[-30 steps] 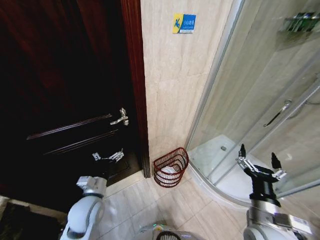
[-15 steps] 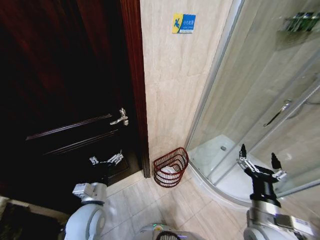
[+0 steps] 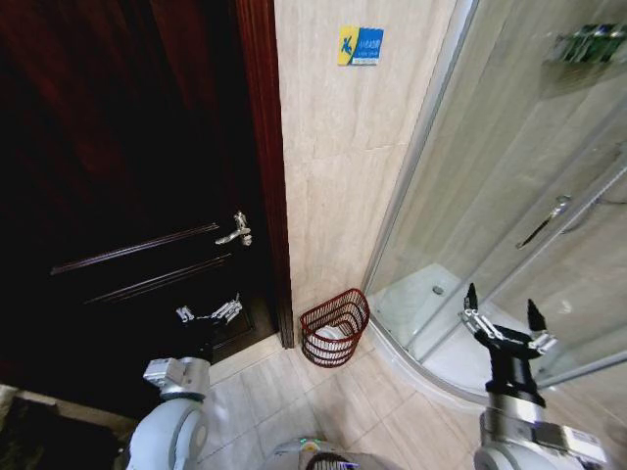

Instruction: Discard the used towel into the hamper.

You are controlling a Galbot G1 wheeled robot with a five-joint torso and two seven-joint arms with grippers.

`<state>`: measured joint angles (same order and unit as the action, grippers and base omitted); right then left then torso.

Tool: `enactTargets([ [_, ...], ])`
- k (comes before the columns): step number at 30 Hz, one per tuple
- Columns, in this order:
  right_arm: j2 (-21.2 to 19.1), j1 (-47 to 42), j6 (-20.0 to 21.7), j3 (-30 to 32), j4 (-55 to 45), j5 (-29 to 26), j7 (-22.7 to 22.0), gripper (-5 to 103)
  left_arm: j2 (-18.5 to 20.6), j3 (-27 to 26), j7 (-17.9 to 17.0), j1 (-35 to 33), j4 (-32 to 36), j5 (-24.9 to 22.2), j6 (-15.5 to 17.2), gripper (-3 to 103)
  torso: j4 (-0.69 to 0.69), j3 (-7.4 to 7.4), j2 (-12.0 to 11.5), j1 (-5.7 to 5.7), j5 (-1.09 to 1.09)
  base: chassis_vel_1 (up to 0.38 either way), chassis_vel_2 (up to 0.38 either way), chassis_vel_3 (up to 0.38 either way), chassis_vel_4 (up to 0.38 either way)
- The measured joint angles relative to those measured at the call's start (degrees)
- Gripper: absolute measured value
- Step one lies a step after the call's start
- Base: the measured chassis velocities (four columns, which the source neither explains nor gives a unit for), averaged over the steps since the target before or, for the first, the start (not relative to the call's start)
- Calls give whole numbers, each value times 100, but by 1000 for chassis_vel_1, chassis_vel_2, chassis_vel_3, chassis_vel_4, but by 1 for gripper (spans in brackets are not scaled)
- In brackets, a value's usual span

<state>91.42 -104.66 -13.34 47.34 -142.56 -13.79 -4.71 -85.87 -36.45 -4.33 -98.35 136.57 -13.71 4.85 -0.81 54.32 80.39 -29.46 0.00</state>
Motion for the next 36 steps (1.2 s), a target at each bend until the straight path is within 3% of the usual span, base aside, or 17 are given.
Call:
enactTargets([
  [15, -3, -148, -19, 411, -68, -242, -169, 100, 5, 4, 1, 3, -9, -4, -2, 100, 0, 0, 0, 0, 0, 0, 0, 0, 0],
  [36, 50, -159, -213, 412, -77, -289, -144, 100, 8, 5, 2, 3, -12, -6, -3, 100, 0, 0, 0, 0, 0, -83, -79, -83, -80],
])
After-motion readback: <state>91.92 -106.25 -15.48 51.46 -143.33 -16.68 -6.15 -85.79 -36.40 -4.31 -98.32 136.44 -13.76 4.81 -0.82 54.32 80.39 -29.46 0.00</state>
